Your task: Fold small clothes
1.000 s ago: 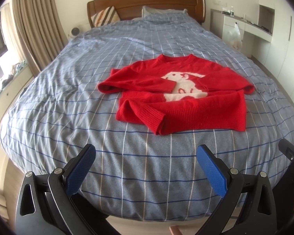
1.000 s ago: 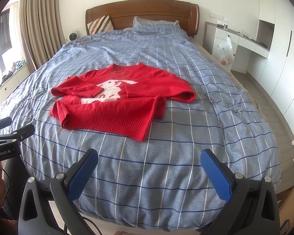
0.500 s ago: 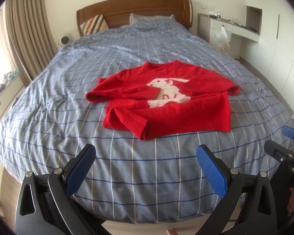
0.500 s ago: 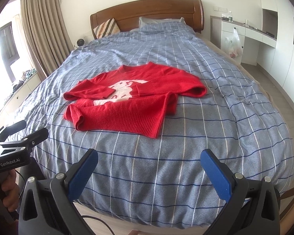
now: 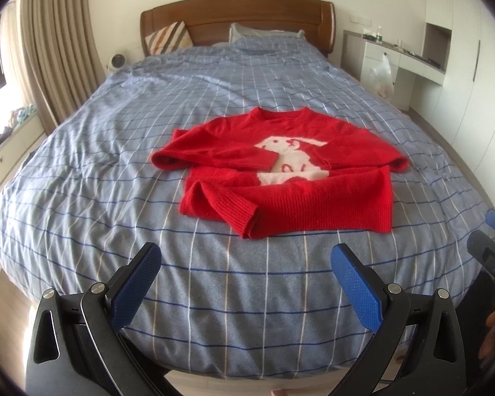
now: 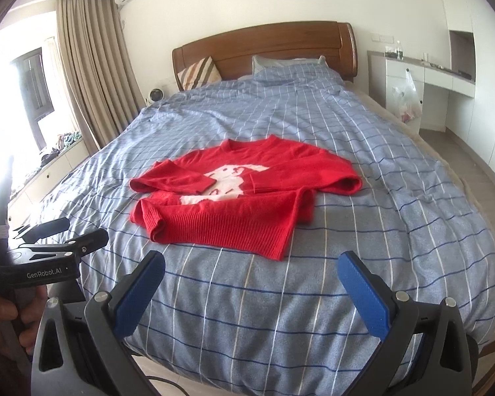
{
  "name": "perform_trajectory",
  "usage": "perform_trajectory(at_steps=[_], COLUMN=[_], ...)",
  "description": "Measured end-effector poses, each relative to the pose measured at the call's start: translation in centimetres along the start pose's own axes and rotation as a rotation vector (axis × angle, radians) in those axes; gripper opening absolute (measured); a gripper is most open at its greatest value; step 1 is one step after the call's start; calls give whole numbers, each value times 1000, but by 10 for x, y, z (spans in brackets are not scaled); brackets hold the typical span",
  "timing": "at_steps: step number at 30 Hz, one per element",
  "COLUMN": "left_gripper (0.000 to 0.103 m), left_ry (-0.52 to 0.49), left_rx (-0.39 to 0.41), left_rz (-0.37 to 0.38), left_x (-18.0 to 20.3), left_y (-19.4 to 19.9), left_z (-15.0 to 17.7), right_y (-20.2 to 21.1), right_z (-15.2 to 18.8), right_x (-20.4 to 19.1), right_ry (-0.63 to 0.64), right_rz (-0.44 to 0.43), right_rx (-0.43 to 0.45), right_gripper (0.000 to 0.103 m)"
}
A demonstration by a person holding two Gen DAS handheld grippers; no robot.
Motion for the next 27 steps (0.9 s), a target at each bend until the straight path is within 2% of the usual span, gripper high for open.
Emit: perform_trajectory(at_steps=[3,4,9,12,14,16,18,27], left_gripper=[103,103,103,103,103,103,103,103], left_ry=[-5,-7,9,52,81,52,9,-49], left_rx=[9,12,33,47,29,-26,-62,-53], left_rz=[-6,2,15,16,15,36,18,50], left_x=[-5,-6,-11,-16,-19,-16,-13,-2], left_y=[-1,-1,3,3,-4,-12,-17,-8], left_z=[-4,-6,-19,-19,-13,-7,-2,-1], right_y=[6,6,-1,0,1,2,1,-5], right_z=[-3,-2,2,1,0,-2,-2,1], right_x=[-4,-6,-5,-4,-3,-1,1,4], right_ry=[101,120,40,36,39,30,23,1], right_rz=[73,68,-5,0,4,4,8,10], right_rx=[84,91,19,3,1,1,-3,-30], right_gripper=[103,103,103,103,103,103,103,103])
Point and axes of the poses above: each gripper's, at about its wrist camera, not at the fingertips, and y roughly against the way its jaws point, x to its right, z to its underside, the point moved 4 cm from there along -y, roughly the way its jaws point, and after that the axes turned 1 degree about y, right-handed, at the moved point
